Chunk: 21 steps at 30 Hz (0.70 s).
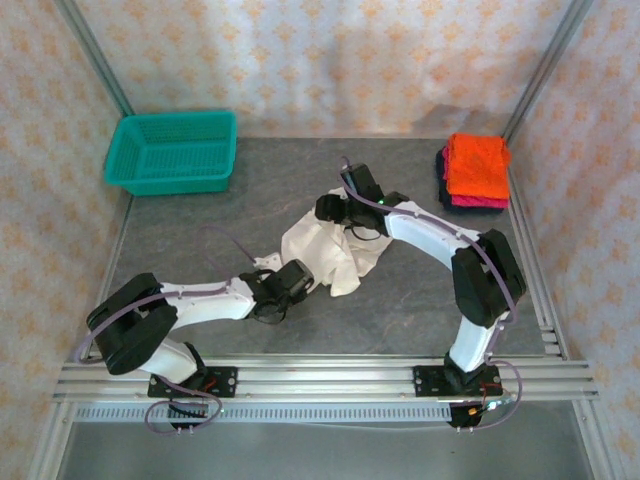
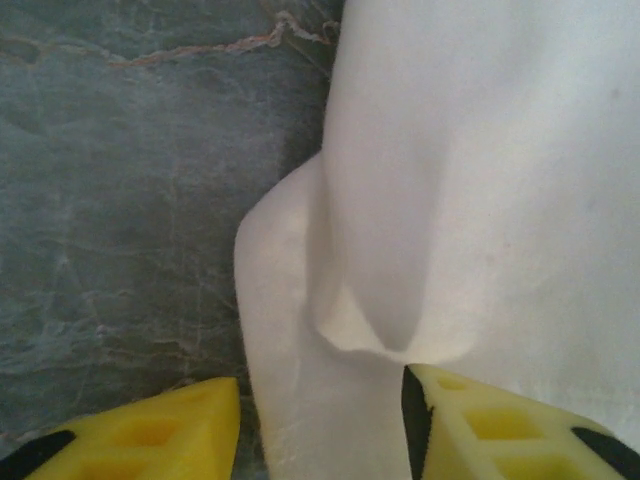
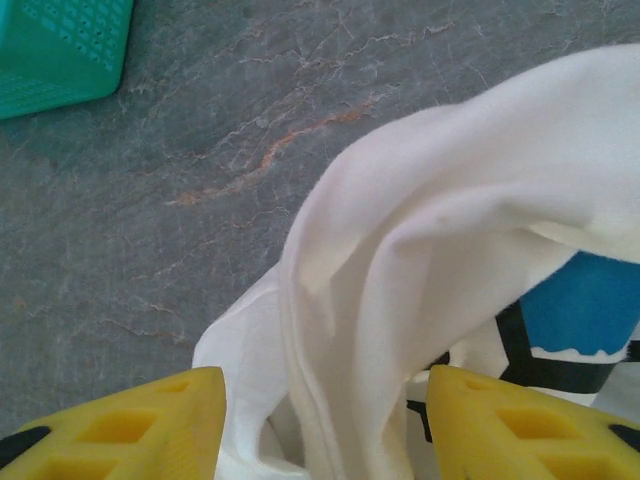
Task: Fold and stack the t-shirts
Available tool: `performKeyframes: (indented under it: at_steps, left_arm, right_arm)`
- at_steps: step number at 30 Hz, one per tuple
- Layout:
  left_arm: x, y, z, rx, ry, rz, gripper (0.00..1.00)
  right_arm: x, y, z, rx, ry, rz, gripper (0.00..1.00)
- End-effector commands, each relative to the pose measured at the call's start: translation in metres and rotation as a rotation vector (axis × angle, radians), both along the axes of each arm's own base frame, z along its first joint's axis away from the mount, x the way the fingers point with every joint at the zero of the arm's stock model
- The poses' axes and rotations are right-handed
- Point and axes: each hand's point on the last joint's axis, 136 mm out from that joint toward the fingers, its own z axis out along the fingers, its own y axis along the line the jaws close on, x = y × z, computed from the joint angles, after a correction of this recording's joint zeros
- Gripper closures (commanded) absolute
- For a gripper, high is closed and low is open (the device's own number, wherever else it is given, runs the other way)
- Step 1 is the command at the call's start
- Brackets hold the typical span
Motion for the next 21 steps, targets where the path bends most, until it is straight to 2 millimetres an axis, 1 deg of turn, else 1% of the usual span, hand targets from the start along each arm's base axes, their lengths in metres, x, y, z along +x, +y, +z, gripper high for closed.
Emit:
performKeyframes:
  at_steps: [1, 6, 8, 11, 12, 14, 16, 18, 20, 21]
  left_arm:
    - [0.009, -0.011, 0.003, -0.04, -0.035, 0.017, 0.73]
    - [0.012, -0.013, -0.003, -0.041, -0.032, 0.029, 1.0]
    - [0.013, -0.011, -0.003, -0.042, -0.038, 0.034, 1.0]
    - [0.016, -0.005, 0.008, -0.02, -0.063, 0.041, 1.0]
    - [0.016, -0.002, 0.014, -0.013, -0.077, 0.042, 1.0]
    - [0.016, 0.009, 0.029, 0.012, -0.106, 0.053, 1.0]
    - [0.018, 0.023, 0.048, 0.028, -0.146, 0.068, 1.0]
    - [0.021, 0.038, 0.067, 0.022, -0.176, 0.09, 1.0]
    - [0.026, 0.054, 0.091, -0.001, -0.219, 0.121, 1.0]
    - [0.029, 0.064, 0.106, -0.012, -0.246, 0.141, 1.0]
  right_arm:
    - [0.003, -0.005, 0.006, -0.026, -0.012, -0.015, 0.52]
    - [0.004, -0.009, 0.007, -0.025, -0.009, -0.037, 0.67]
    - [0.005, -0.013, 0.009, -0.028, -0.015, -0.051, 0.76]
    - [0.009, -0.022, 0.013, -0.034, -0.034, -0.095, 0.96]
    - [0.012, -0.027, 0.017, -0.034, -0.046, -0.12, 1.0]
    - [0.015, -0.037, 0.026, -0.029, -0.081, -0.164, 1.0]
    - [0.018, -0.049, 0.042, -0.012, -0.136, -0.207, 1.0]
    - [0.02, -0.058, 0.06, 0.021, -0.189, -0.231, 1.0]
    - [0.019, -0.064, 0.085, 0.057, -0.248, -0.233, 1.0]
    - [0.018, -0.067, 0.098, 0.064, -0.281, -0.228, 1.0]
